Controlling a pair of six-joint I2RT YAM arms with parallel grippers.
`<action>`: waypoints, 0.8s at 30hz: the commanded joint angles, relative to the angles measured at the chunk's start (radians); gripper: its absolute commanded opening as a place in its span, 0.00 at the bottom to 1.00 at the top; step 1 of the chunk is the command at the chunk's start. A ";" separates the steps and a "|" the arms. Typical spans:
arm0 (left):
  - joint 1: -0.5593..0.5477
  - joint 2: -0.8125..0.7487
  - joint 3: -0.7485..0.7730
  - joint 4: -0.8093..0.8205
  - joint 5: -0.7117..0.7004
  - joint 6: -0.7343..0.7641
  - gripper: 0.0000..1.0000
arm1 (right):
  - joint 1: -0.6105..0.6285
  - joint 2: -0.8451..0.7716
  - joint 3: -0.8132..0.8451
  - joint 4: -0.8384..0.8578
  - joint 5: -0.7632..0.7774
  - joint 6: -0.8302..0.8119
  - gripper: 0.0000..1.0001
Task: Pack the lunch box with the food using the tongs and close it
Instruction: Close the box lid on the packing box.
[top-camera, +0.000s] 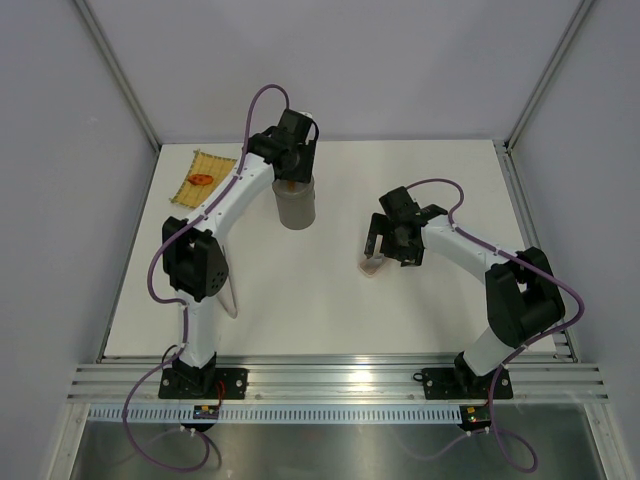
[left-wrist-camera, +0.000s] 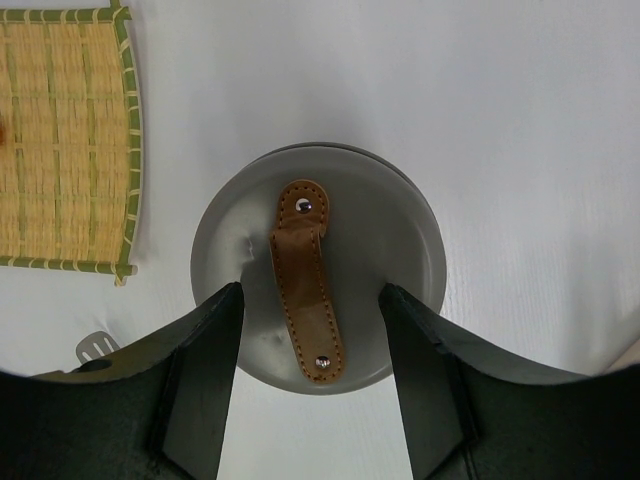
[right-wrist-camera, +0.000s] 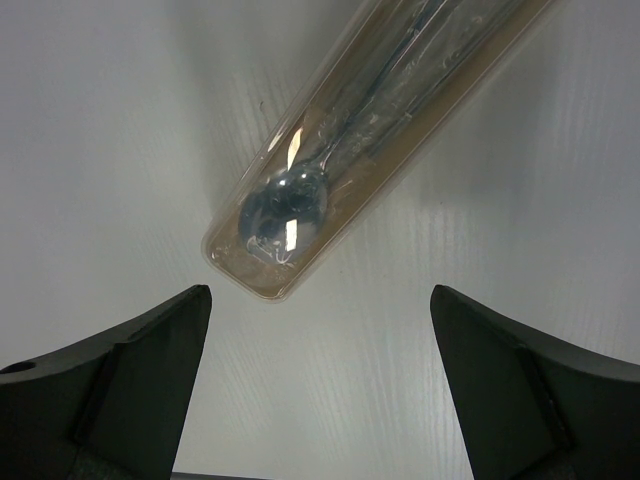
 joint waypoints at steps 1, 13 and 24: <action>-0.002 -0.025 0.040 -0.015 -0.002 -0.008 0.60 | 0.015 -0.033 0.024 -0.004 -0.002 -0.001 0.99; 0.001 0.094 0.120 -0.058 0.001 0.019 0.60 | 0.016 -0.054 0.008 -0.009 0.007 -0.001 0.99; 0.005 0.071 0.116 -0.070 0.005 0.007 0.59 | 0.018 -0.087 -0.002 -0.015 0.009 0.005 0.99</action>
